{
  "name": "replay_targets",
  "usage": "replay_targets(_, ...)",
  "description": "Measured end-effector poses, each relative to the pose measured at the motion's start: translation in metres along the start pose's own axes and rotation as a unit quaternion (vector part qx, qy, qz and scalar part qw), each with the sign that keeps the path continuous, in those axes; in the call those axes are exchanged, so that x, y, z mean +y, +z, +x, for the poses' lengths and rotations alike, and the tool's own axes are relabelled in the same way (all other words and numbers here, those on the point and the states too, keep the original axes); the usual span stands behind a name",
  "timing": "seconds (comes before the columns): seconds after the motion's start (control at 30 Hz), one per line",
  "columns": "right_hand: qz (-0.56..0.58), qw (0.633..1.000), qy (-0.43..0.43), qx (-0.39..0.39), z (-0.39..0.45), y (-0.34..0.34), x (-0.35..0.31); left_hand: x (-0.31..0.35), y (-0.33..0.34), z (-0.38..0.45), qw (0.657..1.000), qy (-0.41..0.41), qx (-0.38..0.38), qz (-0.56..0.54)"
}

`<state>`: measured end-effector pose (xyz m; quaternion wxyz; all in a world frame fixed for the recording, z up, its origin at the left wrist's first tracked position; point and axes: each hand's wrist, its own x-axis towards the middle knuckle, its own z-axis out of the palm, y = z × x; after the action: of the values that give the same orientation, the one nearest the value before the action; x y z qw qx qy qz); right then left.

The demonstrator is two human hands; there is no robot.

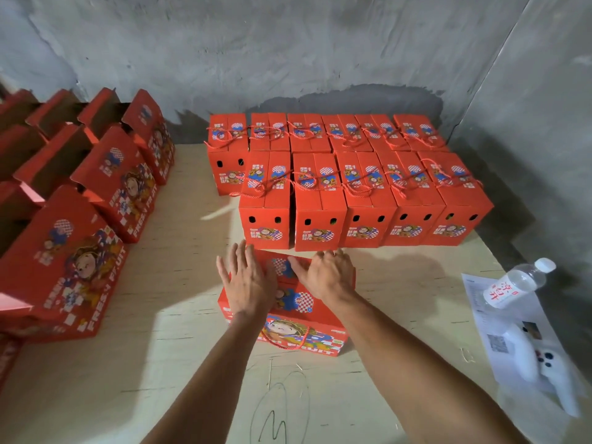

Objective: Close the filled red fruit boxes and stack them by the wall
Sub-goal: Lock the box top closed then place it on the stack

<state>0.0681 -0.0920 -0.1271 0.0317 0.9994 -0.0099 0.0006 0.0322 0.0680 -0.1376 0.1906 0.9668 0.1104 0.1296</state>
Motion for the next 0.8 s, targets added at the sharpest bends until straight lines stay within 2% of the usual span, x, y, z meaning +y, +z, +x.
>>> replay_targets(0.07,-0.002,1.000,0.016,-0.022,-0.008,-0.004,-0.004,-0.006,-0.004,-0.013,0.996,-0.053,0.039,-0.058)
replay_targets(0.13,0.006,0.997,0.006,-0.079,-0.014,-0.005,-0.009,-0.017,-0.005,-0.026,0.978,-0.119,0.077,-0.150)
replay_targets(0.2,0.033,0.987,-0.042,-0.151,-0.017,-0.005,-0.018,-0.036,-0.007,-0.029,0.937,-0.214,0.085,-0.264)
replay_targets(0.23,0.082,0.979,-0.044,-0.181,-0.020,-0.007,-0.023,-0.047,-0.009,-0.026,0.914,-0.257,0.079,-0.305)
replay_targets(0.3,0.214,0.948,-0.002,-0.235,-0.027,-0.003,-0.029,-0.065,-0.018,-0.018,0.877,-0.309,0.036,-0.366)
replay_targets(0.33,0.323,0.904,0.050,-0.275,-0.030,0.000,-0.031,-0.071,-0.024,-0.016,0.869,-0.321,0.002,-0.376)
replay_targets(0.4,0.507,0.765,0.162,-0.361,-0.035,0.003,-0.037,-0.079,-0.035,-0.015,0.876,-0.343,-0.059,-0.334)
replay_targets(0.43,0.543,0.722,0.187,-0.385,-0.035,0.003,-0.038,-0.081,-0.039,-0.016,0.880,-0.356,-0.087,-0.302)
replay_targets(0.47,0.564,0.704,0.188,-0.389,-0.033,0.002,-0.040,-0.083,-0.044,-0.019,0.880,-0.365,-0.115,-0.280)
replay_targets(0.5,0.579,0.703,0.178,-0.374,-0.030,0.000,-0.041,-0.085,-0.049,-0.022,0.875,-0.371,-0.143,-0.277)
replay_targets(0.53,0.580,0.720,0.158,-0.347,-0.026,-0.001,-0.043,-0.087,-0.053,-0.026,0.862,-0.380,-0.171,-0.289)
replay_targets(0.6,0.552,0.783,0.099,-0.270,-0.017,-0.012,-0.052,-0.091,-0.064,-0.032,0.838,-0.388,-0.213,-0.319)
replay_targets(0.63,0.539,0.805,0.068,-0.238,-0.013,-0.021,-0.058,-0.091,-0.071,-0.033,0.840,-0.377,-0.217,-0.323)
replay_targets(0.73,0.539,0.811,-0.022,-0.227,-0.003,-0.045,-0.085,-0.080,-0.098,-0.025,0.864,-0.306,-0.173,-0.360)
replay_targets(0.8,0.453,0.857,-0.079,-0.232,-0.001,-0.049,-0.095,-0.066,-0.120,-0.015,0.841,-0.268,-0.143,-0.447)
